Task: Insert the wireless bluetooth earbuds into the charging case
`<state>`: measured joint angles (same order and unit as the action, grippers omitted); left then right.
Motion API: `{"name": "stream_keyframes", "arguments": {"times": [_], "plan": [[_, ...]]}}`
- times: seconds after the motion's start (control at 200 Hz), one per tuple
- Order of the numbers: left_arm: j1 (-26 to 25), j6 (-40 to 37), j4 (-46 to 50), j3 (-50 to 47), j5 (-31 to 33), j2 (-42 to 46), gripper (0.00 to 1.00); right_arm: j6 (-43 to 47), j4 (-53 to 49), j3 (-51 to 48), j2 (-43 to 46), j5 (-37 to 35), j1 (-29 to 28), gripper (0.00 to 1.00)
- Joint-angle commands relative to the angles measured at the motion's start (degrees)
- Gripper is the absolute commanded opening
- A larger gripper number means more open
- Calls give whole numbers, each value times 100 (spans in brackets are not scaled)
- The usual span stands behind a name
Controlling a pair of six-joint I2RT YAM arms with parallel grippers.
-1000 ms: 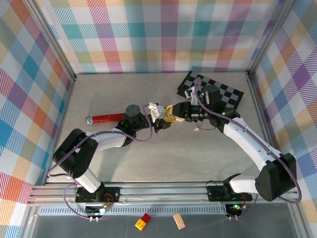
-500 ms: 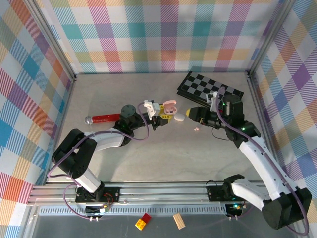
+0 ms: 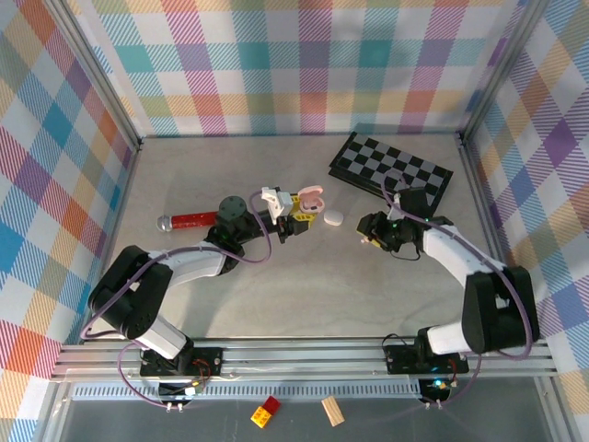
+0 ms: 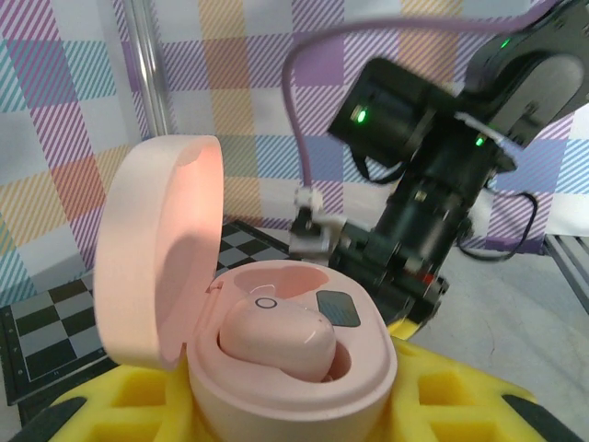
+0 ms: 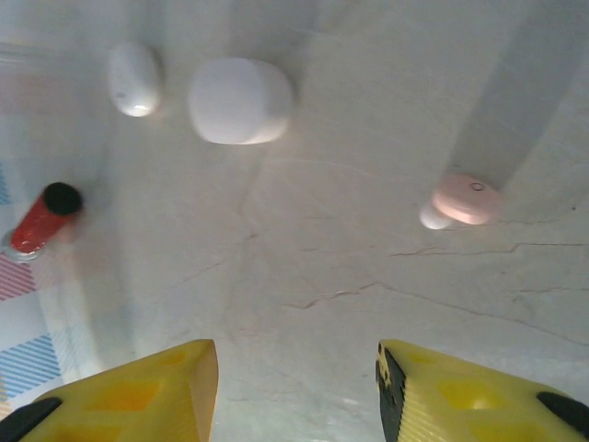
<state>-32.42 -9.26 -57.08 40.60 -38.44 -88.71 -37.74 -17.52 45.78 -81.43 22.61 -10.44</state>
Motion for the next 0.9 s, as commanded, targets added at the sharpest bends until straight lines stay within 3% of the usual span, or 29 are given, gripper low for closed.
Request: {"name": "stream_keyframes", "arguments": {"times": [0.0,0.31,0.895], "plan": [[70,-71,-68,-78,-90,222,30,-176,166,137,-268,-125,33,48],[70,-112,-40,-122,-129,318,31,-124,258,190,-818,-623,50,48],[87,-116,50,-144,-287,314,30,-127,625,781,-1658,-503,130,48]]}}
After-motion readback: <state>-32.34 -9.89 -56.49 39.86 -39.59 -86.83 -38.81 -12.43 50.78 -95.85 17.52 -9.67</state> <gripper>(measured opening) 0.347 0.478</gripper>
